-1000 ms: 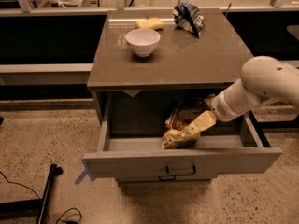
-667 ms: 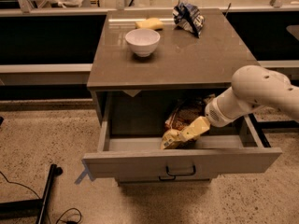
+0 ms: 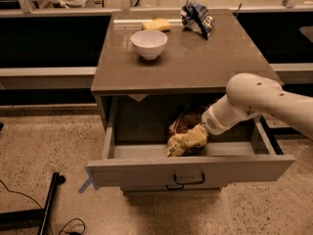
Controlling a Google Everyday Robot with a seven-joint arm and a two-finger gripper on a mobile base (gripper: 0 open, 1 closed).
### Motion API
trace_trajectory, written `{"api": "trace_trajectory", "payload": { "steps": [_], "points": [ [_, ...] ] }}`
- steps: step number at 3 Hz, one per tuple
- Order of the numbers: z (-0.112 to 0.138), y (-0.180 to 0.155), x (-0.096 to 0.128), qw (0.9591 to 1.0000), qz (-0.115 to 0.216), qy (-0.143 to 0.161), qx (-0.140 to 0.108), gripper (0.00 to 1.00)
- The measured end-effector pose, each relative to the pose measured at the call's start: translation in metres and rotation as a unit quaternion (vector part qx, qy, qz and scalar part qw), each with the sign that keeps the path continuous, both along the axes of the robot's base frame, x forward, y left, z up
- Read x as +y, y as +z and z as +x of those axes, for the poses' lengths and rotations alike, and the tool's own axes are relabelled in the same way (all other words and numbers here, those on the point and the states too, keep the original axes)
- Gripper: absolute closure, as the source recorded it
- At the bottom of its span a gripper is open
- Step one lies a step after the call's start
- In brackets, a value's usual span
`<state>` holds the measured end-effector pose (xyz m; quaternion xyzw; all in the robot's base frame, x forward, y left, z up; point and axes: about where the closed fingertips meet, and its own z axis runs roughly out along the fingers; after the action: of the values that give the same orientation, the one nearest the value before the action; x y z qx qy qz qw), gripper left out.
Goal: Pick brown chip bag from top drawer and place on counter
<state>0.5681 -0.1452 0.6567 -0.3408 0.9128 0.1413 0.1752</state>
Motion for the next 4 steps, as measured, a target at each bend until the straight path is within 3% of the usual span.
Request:
{"api": "trace_trajectory", "payload": {
  "steps": [1,2,3,4],
  "points": [
    [0.004,0.000,0.013,0.9996,0.000,0.027,-0.006,0.65],
    [0.008,0.035,0.018,0.9969,0.012,0.062,-0.046,0.88],
    [-0.005,0.102,0.018,0.9818,-0.013,0.128,-0.140,1.00],
    [-0.027,0.187,0.015,0.9589,-0.008,0.153,-0.239,1.00]
  ]
}}
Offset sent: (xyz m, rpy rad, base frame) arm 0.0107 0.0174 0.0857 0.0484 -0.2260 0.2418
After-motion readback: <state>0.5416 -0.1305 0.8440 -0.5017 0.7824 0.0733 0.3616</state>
